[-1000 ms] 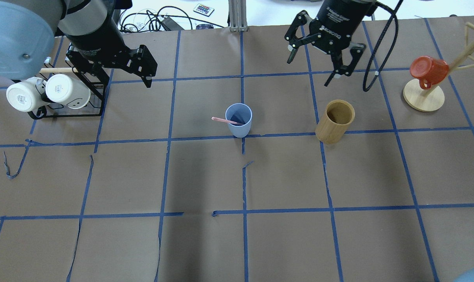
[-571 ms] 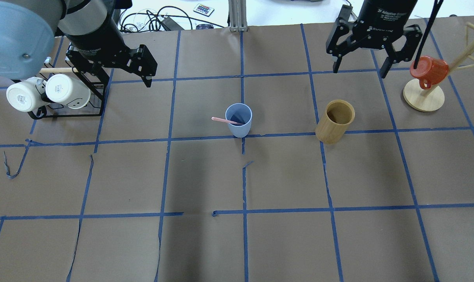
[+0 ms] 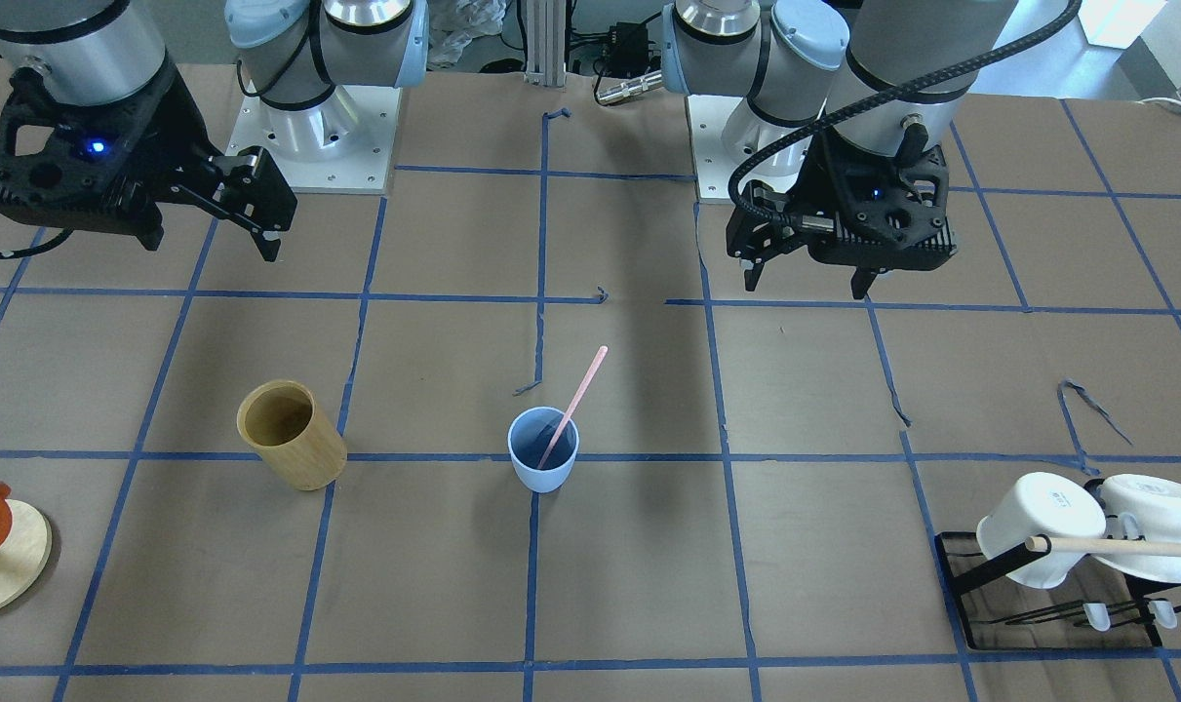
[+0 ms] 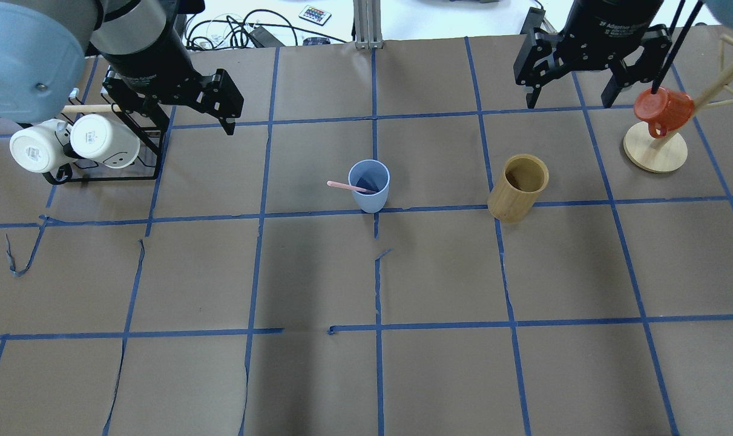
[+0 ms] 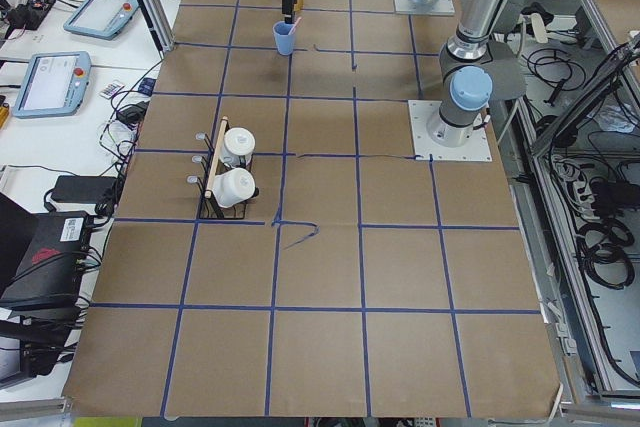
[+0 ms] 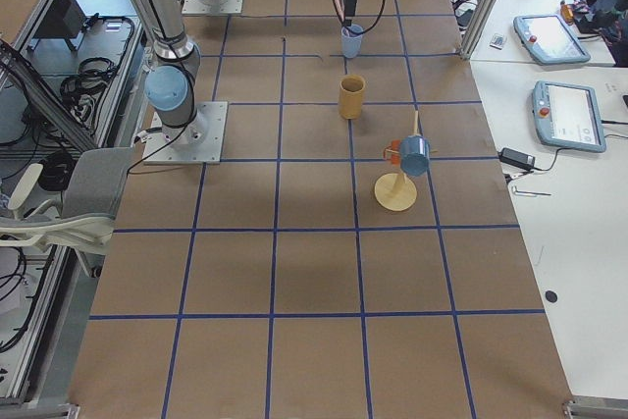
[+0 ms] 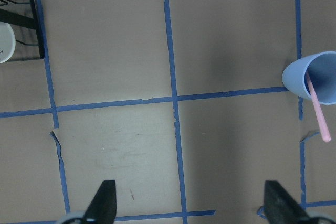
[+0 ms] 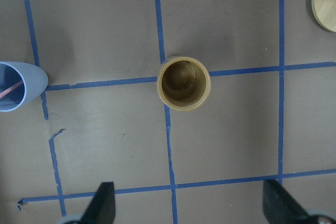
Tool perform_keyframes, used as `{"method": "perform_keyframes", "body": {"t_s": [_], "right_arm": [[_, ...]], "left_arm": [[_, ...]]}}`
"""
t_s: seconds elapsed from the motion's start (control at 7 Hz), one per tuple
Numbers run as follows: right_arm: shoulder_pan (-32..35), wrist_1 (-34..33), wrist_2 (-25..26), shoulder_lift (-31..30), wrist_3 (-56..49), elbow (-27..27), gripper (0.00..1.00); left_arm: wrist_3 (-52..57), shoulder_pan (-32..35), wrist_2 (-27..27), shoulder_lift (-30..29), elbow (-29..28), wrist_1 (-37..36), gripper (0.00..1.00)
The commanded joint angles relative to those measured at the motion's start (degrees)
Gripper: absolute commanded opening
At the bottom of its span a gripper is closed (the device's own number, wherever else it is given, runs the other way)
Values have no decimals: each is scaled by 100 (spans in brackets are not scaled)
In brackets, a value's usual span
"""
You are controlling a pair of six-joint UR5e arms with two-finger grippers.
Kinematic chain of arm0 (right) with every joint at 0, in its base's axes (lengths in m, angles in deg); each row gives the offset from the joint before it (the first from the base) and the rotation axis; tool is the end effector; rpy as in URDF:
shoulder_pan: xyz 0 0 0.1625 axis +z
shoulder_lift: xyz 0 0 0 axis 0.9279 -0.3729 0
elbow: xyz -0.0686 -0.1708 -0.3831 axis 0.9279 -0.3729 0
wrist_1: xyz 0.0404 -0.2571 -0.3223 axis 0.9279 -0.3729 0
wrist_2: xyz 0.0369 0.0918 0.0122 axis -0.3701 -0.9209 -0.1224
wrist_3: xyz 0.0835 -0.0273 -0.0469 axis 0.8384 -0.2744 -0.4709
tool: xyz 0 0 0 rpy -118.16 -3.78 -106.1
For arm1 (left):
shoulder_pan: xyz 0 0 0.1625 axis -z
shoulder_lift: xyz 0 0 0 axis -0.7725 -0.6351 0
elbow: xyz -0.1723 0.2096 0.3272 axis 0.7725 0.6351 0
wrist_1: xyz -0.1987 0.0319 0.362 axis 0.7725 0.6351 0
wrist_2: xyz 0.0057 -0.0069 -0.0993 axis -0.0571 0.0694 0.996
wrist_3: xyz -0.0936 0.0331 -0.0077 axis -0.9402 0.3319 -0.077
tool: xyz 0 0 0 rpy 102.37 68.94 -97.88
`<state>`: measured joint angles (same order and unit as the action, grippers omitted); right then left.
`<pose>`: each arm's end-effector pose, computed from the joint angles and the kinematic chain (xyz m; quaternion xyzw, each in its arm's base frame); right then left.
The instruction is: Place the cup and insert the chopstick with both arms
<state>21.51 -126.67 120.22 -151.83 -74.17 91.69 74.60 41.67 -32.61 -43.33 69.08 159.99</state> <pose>0.1267 -0.5096 0.5206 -0.0345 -0.9993 -0.0015 0.0166 -0.1508 -0.5182 0.4935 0.0415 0.9988 -0.0240 0.0139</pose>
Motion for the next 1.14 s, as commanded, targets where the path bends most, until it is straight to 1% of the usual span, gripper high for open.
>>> {"method": "perform_keyframes", "body": {"t_s": [0.0, 0.14, 1.0], "right_arm": [[3, -184, 21, -399, 3, 544, 100], [-5, -184, 4, -434, -14, 614, 100], [-49, -105, -93, -426, -93, 615, 100]], "left_arm": [[0, -4, 0, -3, -9, -9, 100], [0, 4, 0, -29, -9, -70, 100], [0, 4, 0, 15, 17, -70, 100]]}}
